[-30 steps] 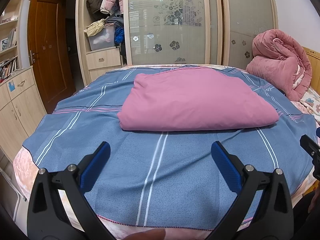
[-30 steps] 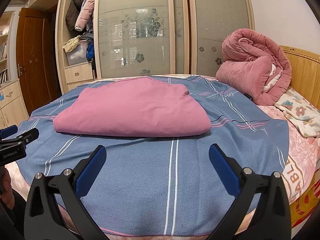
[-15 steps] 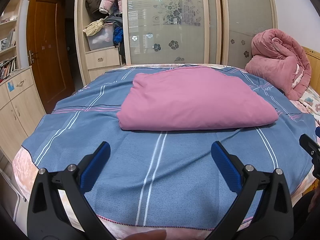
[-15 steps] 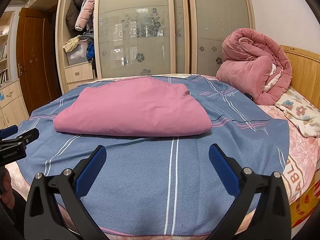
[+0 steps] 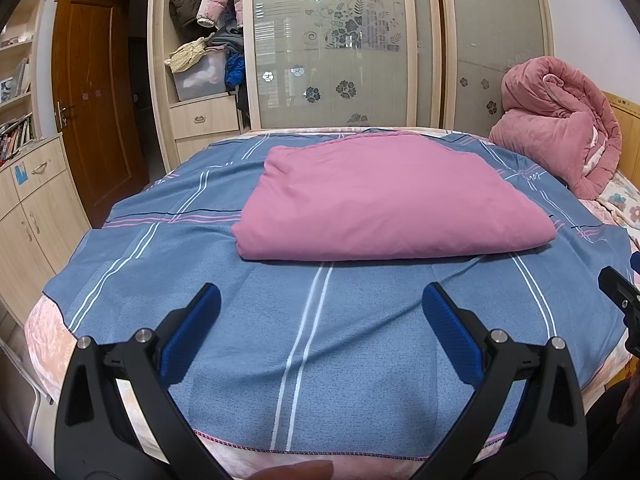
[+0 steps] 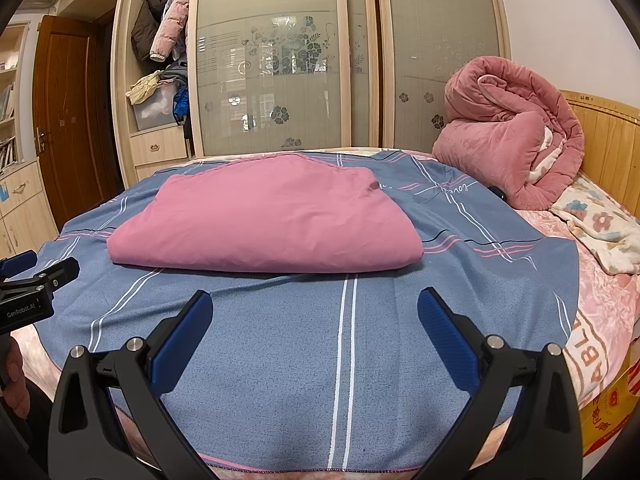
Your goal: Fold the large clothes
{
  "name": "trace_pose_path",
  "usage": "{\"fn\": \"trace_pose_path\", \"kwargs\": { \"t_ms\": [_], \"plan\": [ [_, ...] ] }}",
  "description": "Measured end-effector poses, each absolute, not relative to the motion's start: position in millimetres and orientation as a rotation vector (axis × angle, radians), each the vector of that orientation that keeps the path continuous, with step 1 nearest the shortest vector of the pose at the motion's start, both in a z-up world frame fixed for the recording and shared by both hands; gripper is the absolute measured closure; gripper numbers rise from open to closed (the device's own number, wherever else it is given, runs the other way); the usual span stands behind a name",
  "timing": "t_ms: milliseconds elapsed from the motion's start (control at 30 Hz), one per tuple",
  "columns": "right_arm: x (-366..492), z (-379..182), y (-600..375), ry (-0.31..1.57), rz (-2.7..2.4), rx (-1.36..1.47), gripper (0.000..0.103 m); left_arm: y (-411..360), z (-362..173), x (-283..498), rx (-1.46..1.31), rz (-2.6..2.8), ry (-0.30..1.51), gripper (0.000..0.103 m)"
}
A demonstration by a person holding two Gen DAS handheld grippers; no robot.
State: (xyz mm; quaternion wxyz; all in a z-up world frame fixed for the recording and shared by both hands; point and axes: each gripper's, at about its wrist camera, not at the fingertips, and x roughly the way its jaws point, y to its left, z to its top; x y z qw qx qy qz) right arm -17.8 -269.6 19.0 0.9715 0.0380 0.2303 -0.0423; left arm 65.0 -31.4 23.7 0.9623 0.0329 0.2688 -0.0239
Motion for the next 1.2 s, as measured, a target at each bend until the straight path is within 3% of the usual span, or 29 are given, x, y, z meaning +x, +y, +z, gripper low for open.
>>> {"fn": "trace_pose_path", "kwargs": {
  "t_ms": [1200],
  "plan": [
    [-19.1, 18.2, -267.9, 0.467, -0.084, 0.073, 0.001, -33.6, 19.5, 65.1, 0.078, -0.054, 0.545, 0.002]
  ]
}}
